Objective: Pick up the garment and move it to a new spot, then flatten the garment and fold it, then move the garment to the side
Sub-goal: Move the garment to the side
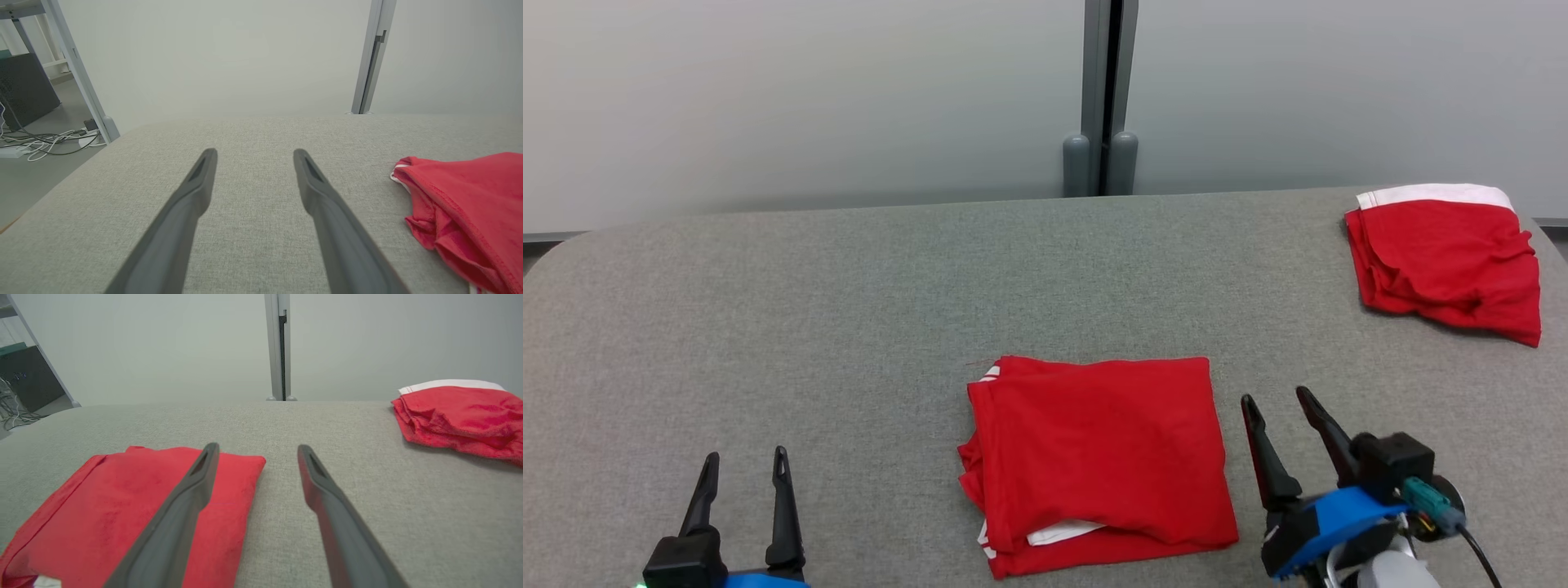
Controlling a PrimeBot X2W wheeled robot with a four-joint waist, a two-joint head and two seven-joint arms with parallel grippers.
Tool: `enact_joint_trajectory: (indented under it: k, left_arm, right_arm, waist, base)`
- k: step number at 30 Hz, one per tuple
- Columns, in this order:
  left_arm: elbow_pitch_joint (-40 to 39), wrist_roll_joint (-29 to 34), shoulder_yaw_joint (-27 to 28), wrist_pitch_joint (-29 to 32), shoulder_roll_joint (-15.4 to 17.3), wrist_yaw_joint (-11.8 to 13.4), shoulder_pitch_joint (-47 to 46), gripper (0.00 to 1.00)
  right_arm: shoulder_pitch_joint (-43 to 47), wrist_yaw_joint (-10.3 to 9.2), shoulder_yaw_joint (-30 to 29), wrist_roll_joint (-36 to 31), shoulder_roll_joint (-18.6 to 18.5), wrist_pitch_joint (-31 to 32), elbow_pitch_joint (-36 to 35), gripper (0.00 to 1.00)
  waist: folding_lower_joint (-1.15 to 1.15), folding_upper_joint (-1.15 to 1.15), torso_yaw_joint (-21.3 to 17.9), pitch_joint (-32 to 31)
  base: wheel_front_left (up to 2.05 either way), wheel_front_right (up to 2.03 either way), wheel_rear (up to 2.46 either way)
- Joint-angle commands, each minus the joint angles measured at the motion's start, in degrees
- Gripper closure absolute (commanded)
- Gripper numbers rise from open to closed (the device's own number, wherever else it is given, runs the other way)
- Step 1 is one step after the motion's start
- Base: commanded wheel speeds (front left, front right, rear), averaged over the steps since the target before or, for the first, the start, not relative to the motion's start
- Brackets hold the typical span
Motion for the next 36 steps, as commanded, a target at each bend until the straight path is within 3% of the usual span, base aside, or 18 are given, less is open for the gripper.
enact_joint_trajectory:
  k: [1,10,19,27,32,33,35,36]
  left_arm:
    - [0.1,-0.3,0.2,-0.2,0.4,0.1,-1.0,0.0]
    - [0.2,-0.7,-0.9,-0.2,0.0,0.2,-1.4,0.0]
    - [0.9,-1.0,-1.3,-0.2,-0.2,0.1,-2.9,0.0]
    - [1.1,-0.9,-1.4,-0.2,-0.4,-0.1,-3.3,0.0]
    - [1.1,-1.1,-1.5,-0.2,-0.4,-0.1,-3.8,0.0]
    - [1.2,-1.2,-1.5,-0.2,-0.5,-0.1,-3.9,0.0]
    - [1.2,-1.3,-1.5,-0.2,-0.5,-0.1,-4.0,0.0]
    - [1.2,-1.3,-1.5,-0.2,-0.5,-0.1,-4.0,0.0]
  right_arm:
    - [-3.9,0.03,2.0,1.6,0.0,1.3,2.0,0.0]
    - [-11.3,0.02,5.8,3.1,-0.1,6.6,13.1,0.0]
    - [-16.7,0.03,8.4,6.9,-0.1,5.6,27.2,0.0]
    - [-18.1,0.03,14.8,19.1,-0.1,6.8,33.7,0.0]
    - [-16.8,0.04,20.8,27.1,0.3,8.1,32.0,0.0]
    - [-16.8,0.04,22.2,28.8,0.3,8.1,31.6,0.09]
    - [-17.5,0.04,24.3,30.6,0.3,7.3,31.9,1.0]
    - [-18.4,0.03,24.9,31.1,0.3,6.3,32.2,1.0]
  waist:
    - [0.0,0.0,0.3,0.3]
    - [0.0,0.0,1.8,1.4]
    - [0.0,0.0,3.1,2.7]
    - [0.0,0.0,3.6,3.3]
    - [0.0,0.0,3.6,3.9]
    - [0.0,0.0,3.6,4.1]
    - [0.0,0.0,3.5,4.4]
    - [0.0,0.0,3.5,4.6]
  base:
    - [0.0,0.0,0.0]
    - [0.0,0.0,0.0]
    - [0.0,0.0,0.0]
    - [0.0,0.0,0.0]
    - [0.0,0.0,0.0]
    - [0.0,0.0,0.0]
    - [0.0,0.0,0.0]
    - [0.0,0.0,0.0]
